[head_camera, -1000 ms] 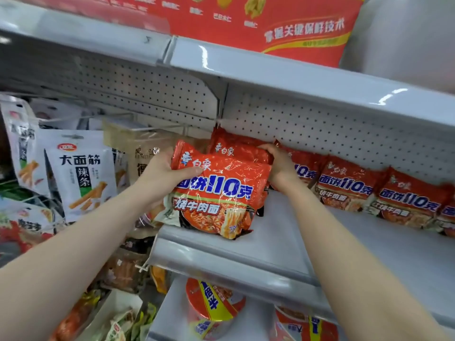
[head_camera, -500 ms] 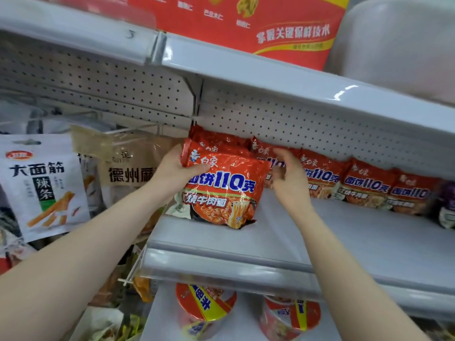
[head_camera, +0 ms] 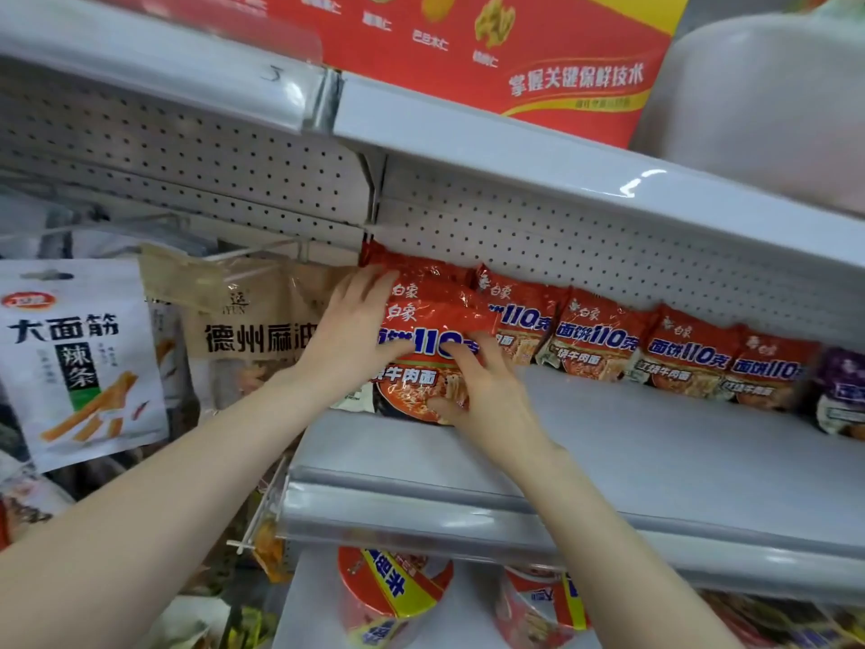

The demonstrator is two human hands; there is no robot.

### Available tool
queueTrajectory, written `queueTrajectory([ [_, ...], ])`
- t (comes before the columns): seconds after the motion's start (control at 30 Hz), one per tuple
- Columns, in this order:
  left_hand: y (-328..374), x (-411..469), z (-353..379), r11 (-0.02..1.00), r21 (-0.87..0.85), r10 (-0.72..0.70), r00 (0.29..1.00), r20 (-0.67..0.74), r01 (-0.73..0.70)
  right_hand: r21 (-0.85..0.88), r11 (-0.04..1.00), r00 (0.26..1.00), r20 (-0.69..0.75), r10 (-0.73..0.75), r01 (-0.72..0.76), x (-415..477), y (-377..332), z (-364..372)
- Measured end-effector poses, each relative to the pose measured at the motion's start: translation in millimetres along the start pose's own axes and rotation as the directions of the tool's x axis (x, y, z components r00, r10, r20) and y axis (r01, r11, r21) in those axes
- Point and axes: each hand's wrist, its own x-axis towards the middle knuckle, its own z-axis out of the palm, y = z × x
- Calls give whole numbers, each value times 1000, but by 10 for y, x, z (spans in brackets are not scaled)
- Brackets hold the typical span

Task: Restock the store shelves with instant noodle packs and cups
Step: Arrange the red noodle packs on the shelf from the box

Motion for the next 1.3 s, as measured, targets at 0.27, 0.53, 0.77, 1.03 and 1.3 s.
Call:
queueTrajectory([
  [0.27,4,-247,58,885,327,195,902,385,-331,-84,996,1000,25,12,-9,35,-100,-37],
  [0.53,-28,-176,174,890,317,257,934,249,-329,-63,998,998,66,17,-13,228,-50,44],
  [0.77,-58,-68,253,876,362,260,944,202,-319,-56,998,999,39,5,-3,419,-10,152],
  [1.03,-33,0,243,863,413,217,951,221,-293,-44,999,1000,-7,7,-8,434,13,246],
  [1.3,140,-153,74,928,264,199,950,241,-261,-51,996,995,-72,65,-69,17,2,45],
])
